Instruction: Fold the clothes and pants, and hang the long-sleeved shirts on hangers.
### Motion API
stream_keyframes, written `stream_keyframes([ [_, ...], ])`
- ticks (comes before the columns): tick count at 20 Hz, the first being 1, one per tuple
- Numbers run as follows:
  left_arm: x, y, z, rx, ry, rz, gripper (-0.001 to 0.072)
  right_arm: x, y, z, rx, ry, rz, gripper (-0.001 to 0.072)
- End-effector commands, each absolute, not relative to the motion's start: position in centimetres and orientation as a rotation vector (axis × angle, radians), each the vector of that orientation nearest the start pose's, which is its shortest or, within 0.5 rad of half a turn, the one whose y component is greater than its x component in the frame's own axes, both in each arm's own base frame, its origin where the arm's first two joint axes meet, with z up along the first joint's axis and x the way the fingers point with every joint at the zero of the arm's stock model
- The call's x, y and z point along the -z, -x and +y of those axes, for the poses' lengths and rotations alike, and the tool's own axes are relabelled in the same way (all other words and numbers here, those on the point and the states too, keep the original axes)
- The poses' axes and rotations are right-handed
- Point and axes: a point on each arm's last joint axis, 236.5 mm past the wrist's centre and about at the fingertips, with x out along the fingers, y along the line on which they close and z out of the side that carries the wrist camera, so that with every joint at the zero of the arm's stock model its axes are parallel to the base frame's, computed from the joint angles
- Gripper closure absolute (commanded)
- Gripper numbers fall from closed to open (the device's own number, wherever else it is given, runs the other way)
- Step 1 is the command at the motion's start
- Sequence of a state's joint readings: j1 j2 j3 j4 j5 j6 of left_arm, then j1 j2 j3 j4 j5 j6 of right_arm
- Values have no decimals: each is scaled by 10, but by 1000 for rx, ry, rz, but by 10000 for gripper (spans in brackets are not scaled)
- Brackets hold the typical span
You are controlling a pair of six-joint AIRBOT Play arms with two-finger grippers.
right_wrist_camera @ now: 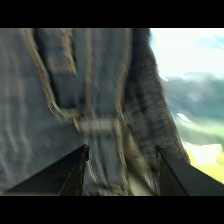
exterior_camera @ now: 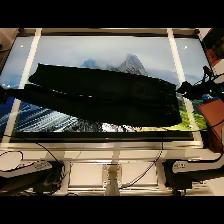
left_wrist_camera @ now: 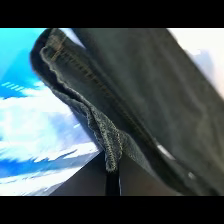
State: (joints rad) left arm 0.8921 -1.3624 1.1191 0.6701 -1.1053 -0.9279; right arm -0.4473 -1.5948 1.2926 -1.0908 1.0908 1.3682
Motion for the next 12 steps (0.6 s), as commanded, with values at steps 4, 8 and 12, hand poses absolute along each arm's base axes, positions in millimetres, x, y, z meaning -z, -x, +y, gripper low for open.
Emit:
stream_keyframes([
  [4, -42, -363, 213, -119, 678, 836, 680, 87, -473, -74, -47, -830, 1207, 245],
  [8, -40, -363, 210, -114, 671, 845, 679, 98, -493, -64, -38, -819, 1160, 363],
  [12, -28, -351, 218, -147, 610, 907, 680, 71, -538, -80, 8, -741, 988, 686],
])
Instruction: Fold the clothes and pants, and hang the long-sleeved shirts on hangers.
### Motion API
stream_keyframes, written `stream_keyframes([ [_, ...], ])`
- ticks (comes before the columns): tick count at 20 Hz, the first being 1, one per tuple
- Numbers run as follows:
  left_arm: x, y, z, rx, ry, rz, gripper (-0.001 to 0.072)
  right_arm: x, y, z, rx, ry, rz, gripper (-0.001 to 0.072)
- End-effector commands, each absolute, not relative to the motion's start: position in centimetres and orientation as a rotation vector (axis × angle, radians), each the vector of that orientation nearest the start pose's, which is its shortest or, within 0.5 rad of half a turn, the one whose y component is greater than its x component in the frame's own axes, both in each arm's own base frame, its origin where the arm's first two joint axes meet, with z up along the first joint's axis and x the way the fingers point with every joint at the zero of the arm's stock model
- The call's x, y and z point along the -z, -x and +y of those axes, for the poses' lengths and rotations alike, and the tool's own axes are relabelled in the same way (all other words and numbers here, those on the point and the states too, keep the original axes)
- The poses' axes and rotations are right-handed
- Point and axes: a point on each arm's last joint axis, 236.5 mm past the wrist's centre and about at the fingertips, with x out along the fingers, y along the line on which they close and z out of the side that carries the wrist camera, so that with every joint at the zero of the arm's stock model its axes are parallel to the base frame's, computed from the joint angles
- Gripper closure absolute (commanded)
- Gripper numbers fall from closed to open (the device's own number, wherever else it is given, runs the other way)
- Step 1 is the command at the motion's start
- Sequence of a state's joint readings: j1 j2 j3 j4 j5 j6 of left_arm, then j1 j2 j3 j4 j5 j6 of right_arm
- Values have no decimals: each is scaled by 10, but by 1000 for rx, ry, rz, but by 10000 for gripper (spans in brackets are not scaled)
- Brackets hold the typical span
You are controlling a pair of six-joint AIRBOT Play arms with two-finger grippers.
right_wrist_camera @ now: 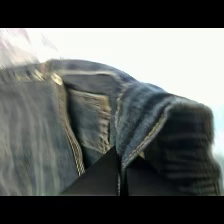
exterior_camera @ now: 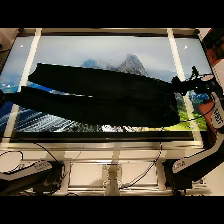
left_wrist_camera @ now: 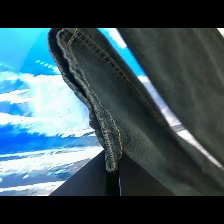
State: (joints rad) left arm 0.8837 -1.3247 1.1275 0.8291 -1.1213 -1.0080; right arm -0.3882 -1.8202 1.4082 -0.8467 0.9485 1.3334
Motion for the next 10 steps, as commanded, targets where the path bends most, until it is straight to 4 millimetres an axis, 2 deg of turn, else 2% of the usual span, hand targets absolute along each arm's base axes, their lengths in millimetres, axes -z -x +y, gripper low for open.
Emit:
stream_keyframes([
  [1, -22, -344, 224, -169, 574, 937, 680, 58, -551, -89, 24, -723, 931, 686],
  [5, 3, -315, 254, -306, 459, 1050, 680, 2, -595, -125, 94, -683, 711, 686],
  [7, 16, -308, 267, -385, 453, 1050, 681, -8, -603, -135, 131, -702, 656, 686],
  [10, 47, -304, 263, -421, 465, 1037, 680, -9, -605, -139, 146, -703, 639, 686],
])
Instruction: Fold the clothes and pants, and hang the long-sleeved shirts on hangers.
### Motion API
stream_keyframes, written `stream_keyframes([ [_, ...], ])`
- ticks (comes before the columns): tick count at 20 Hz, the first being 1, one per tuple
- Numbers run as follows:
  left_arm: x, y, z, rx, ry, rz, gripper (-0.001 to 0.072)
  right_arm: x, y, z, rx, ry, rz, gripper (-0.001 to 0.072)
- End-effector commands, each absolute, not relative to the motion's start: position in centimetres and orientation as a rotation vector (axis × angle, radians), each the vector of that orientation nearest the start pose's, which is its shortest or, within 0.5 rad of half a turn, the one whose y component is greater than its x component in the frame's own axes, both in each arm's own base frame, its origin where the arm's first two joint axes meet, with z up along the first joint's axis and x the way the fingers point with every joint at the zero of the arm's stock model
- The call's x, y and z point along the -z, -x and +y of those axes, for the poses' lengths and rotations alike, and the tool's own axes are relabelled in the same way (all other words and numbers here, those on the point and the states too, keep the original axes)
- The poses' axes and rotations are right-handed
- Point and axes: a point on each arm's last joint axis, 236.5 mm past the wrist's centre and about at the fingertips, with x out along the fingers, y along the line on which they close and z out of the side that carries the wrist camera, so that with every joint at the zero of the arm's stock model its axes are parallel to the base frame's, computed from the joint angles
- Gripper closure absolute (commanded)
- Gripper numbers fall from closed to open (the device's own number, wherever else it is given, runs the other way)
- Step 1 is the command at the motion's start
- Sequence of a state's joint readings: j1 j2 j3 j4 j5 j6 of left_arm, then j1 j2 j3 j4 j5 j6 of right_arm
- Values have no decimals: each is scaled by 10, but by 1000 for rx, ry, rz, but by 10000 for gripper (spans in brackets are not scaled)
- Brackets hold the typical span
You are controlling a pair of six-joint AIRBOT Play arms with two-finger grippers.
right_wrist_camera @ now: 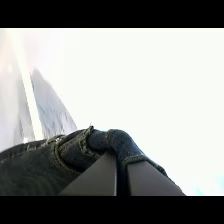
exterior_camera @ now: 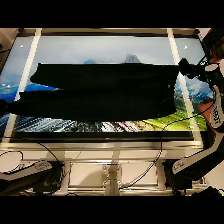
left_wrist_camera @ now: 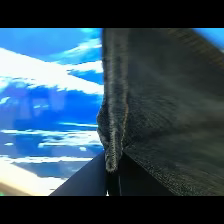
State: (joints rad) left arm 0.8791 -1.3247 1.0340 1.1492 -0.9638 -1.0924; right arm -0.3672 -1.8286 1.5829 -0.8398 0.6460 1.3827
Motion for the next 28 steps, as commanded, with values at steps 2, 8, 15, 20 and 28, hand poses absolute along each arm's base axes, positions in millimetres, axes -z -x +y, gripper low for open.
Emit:
stream_keyframes([
  [2, 72, -299, 250, -418, 477, 1063, 680, -9, -605, -140, 147, -702, 637, 686],
  [8, 101, -314, 227, -376, 478, 1090, 678, -1, -595, -132, 121, -680, 704, 166],
  [15, 88, -343, 221, -380, 541, 979, 679, 4, -485, -155, 65, -567, 1087, 587],
  [20, 88, -344, 219, -343, 478, 989, 679, -11, -400, -142, -7, -545, 1220, 642],
  [28, 89, -343, 218, -336, 481, 995, 679, 53, -339, -68, 50, -867, 1224, 132],
])
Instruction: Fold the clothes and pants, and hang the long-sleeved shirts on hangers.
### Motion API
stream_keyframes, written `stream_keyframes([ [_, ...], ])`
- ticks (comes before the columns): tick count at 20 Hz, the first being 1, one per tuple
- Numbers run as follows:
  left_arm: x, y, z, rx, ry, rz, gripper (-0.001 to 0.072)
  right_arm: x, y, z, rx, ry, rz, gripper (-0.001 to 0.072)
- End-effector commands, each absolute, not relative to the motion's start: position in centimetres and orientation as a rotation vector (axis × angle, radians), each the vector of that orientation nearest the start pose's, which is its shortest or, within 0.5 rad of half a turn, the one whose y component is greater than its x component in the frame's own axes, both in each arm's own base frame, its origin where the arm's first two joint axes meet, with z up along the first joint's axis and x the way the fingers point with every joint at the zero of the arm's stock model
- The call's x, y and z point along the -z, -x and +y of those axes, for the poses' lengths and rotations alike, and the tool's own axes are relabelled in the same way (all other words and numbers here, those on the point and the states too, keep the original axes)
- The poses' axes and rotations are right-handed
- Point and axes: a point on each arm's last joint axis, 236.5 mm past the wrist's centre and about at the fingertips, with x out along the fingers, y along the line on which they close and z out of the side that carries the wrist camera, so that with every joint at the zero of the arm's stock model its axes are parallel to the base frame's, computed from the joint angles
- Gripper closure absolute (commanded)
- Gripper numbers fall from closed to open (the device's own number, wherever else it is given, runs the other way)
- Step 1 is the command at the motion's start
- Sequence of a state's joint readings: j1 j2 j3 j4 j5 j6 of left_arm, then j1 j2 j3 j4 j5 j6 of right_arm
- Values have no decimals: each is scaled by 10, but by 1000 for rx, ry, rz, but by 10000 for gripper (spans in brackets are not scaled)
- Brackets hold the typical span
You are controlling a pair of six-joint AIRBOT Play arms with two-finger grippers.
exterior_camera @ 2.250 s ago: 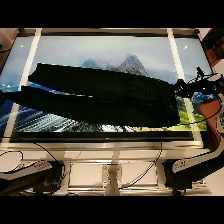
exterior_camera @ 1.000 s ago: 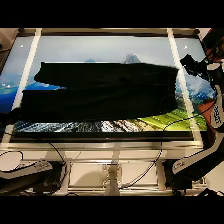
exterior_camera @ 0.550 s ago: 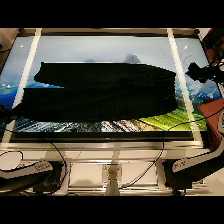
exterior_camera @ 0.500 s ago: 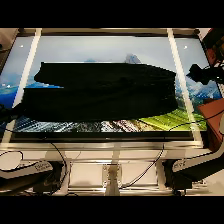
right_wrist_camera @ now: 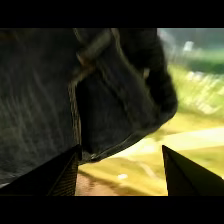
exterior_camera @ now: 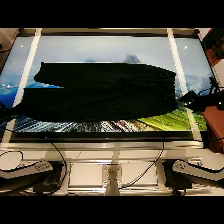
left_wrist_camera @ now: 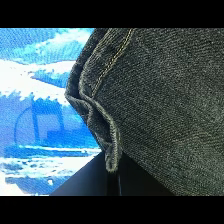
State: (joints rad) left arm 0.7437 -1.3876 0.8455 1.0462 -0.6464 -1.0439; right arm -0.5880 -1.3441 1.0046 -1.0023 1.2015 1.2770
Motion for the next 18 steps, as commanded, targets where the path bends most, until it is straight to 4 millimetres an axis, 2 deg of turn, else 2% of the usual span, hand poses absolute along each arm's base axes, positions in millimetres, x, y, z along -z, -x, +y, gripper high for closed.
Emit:
stream_keyframes([
  [1, 89, -343, 217, -335, 481, 997, 679, 61, -341, -70, 86, -907, 1212, 133],
  [6, 89, -343, 217, -335, 482, 996, 679, 90, -337, -73, 202, -1015, 1212, 157],
  [8, 89, -343, 217, -335, 482, 996, 679, 95, -345, -74, 235, -1079, 1160, 163],
  [10, 89, -343, 217, -335, 485, 995, 679, 96, -357, -73, 228, -1120, 1107, 269],
  [12, 87, -347, 214, -332, 517, 979, 678, 97, -366, -66, 206, -1099, 1088, 271],
  [13, 86, -350, 210, -325, 541, 970, 679, 100, -371, -62, 206, -1073, 1084, 332],
  [14, 84, -353, 205, -315, 558, 965, 679, 101, -377, -58, 206, -1048, 1074, 470],
  [15, 84, -355, 201, -304, 567, 964, 679, 99, -383, -54, 202, -1029, 1058, 647],
  [16, 82, -357, 197, -294, 564, 963, 678, 96, -386, -50, 193, -1025, 1050, 686],
  [18, 71, -361, 191, -278, 546, 949, 677, 85, -386, -51, 173, -989, 1045, 687],
])
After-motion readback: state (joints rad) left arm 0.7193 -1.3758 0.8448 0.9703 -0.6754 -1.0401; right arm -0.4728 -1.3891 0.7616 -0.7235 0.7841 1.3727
